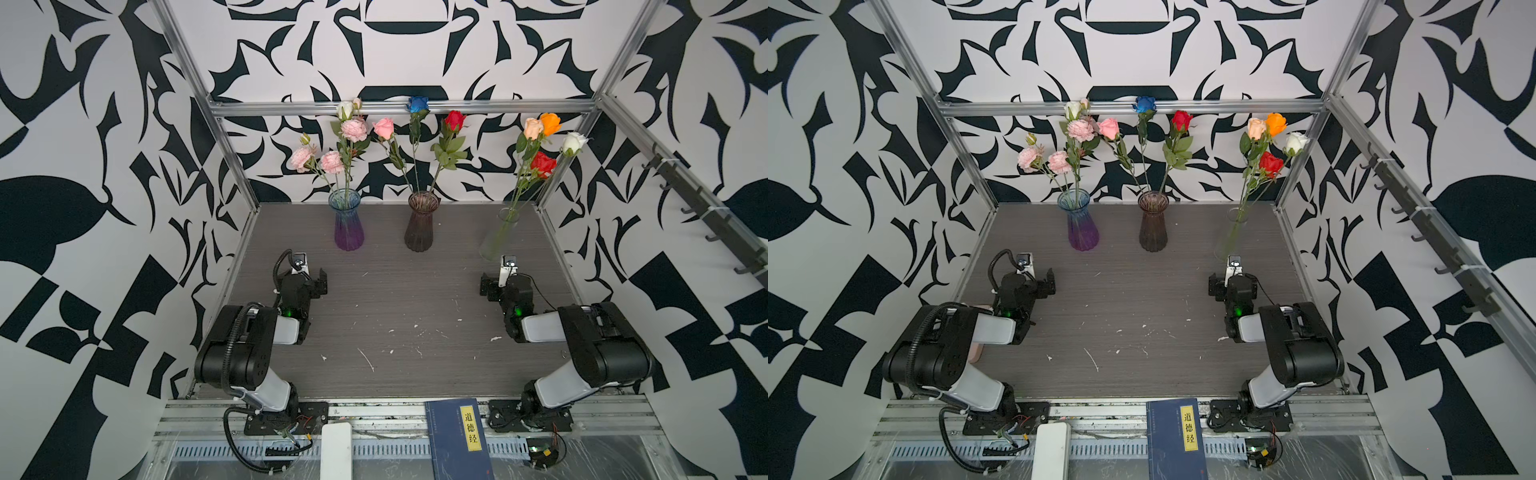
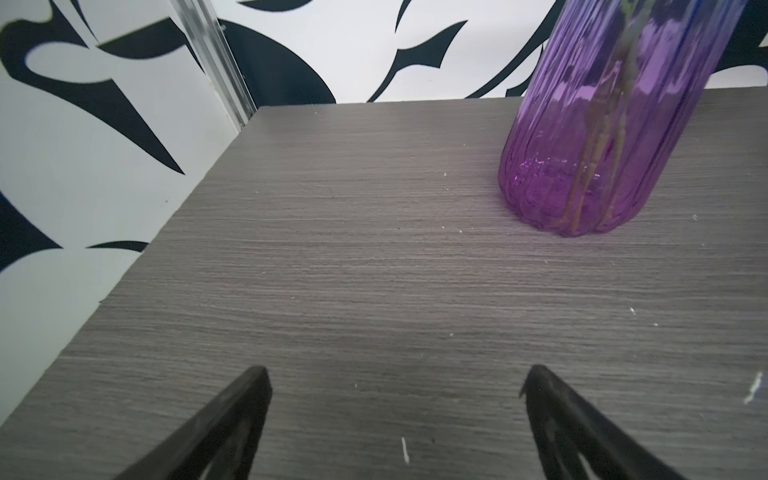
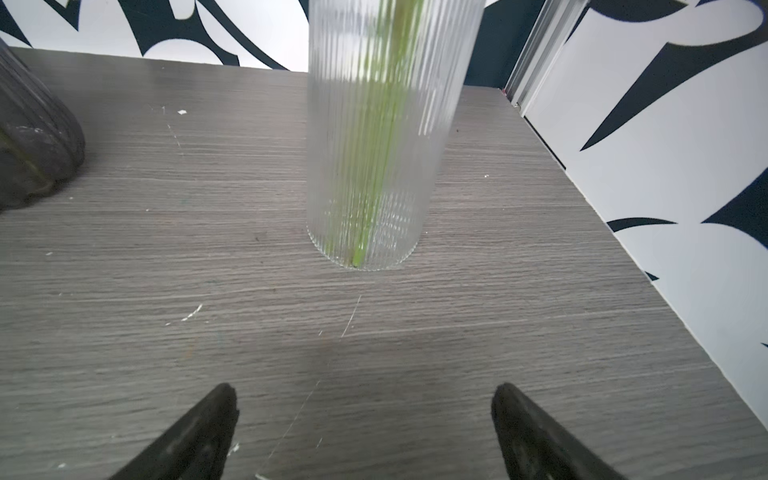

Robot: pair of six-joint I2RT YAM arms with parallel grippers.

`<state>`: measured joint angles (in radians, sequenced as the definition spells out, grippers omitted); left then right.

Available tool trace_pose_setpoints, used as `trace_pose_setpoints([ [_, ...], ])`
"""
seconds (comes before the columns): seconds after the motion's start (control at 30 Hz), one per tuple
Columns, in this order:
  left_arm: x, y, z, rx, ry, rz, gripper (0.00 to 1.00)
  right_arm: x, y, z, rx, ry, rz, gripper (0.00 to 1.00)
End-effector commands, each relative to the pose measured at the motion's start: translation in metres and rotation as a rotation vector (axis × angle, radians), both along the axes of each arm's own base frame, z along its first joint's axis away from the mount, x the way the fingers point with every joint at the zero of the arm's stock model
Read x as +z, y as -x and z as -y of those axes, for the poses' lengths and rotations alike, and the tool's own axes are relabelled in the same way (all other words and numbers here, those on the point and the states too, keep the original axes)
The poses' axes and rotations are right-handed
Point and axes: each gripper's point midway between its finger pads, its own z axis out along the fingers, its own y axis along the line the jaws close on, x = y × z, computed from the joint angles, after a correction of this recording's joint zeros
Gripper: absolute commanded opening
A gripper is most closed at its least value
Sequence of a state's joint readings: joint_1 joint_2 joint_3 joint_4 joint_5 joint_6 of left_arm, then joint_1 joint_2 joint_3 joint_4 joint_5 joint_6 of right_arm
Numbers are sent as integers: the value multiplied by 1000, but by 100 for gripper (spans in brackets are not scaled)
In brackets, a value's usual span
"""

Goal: Arrange flowers in a vase
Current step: Reset both arms

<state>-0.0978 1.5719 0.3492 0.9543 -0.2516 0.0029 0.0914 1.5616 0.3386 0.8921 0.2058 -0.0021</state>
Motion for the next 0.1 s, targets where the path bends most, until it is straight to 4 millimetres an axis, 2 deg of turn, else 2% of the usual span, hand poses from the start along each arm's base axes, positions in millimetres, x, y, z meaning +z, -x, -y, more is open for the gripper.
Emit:
trace_pose_setpoints([
  [0.0, 5, -5, 1, -16, 34, 11, 99, 13, -7, -2, 5, -5, 42, 99],
  [0.07, 6, -2, 0, -11, 33, 22, 99, 13, -7, -2, 6, -5, 44, 99],
])
